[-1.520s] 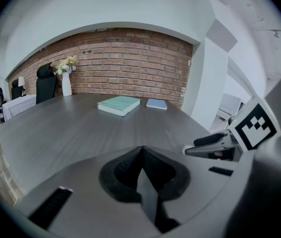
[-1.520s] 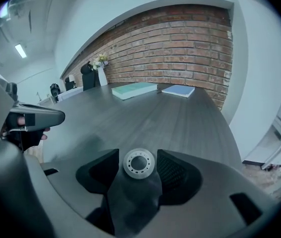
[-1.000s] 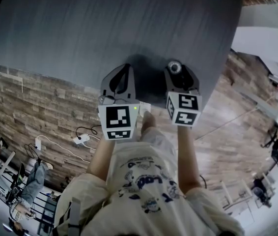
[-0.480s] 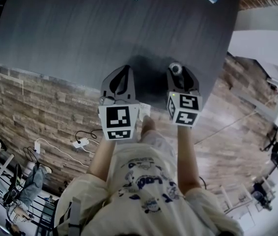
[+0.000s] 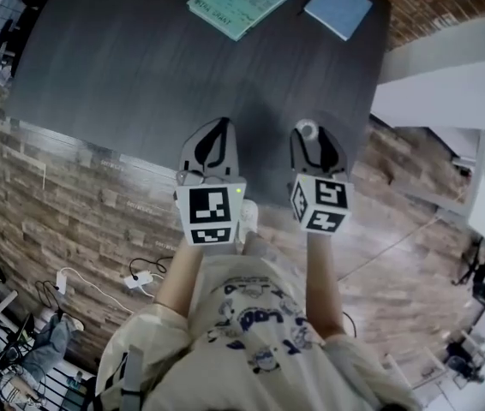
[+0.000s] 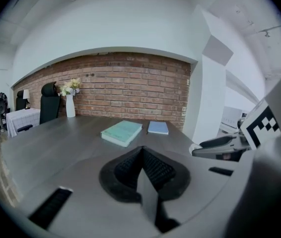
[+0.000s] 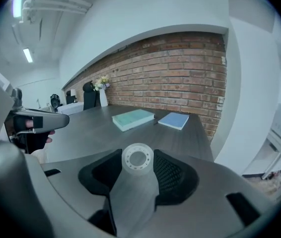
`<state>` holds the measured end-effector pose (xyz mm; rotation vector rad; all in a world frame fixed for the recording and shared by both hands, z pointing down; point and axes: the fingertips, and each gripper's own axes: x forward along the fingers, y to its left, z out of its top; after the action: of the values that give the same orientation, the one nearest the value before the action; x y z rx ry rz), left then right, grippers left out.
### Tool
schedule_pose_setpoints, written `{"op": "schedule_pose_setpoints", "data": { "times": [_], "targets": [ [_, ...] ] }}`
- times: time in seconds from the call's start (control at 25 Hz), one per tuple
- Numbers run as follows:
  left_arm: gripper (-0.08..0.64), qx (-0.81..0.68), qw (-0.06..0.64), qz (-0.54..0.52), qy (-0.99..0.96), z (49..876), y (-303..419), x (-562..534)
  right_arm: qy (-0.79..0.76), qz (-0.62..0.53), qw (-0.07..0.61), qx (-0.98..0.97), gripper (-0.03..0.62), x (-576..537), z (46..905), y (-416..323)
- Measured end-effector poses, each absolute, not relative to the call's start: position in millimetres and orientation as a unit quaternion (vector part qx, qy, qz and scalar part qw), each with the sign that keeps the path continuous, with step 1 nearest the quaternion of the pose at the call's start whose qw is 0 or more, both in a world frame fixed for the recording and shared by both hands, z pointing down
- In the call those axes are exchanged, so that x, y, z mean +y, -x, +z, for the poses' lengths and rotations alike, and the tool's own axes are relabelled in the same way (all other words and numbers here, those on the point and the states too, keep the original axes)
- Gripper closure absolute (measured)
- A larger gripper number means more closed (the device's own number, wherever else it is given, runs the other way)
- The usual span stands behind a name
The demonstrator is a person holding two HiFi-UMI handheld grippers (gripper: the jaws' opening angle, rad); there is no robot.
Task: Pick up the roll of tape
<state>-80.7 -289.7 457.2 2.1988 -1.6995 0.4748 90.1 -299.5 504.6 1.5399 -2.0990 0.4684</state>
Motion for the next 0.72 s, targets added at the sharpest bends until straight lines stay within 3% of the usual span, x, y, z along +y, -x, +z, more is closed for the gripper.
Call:
{"op": "schedule_pose_setpoints", "data": {
  "times": [0.72],
  "targets": [
    [0.557, -0.635, 0.052, 0.077, -0.767, 319.3, 96.9, -304.3, -0.606, 0.069, 0.109, -0.785, 0.396, -313.5, 351.1, -87.4]
  ]
}}
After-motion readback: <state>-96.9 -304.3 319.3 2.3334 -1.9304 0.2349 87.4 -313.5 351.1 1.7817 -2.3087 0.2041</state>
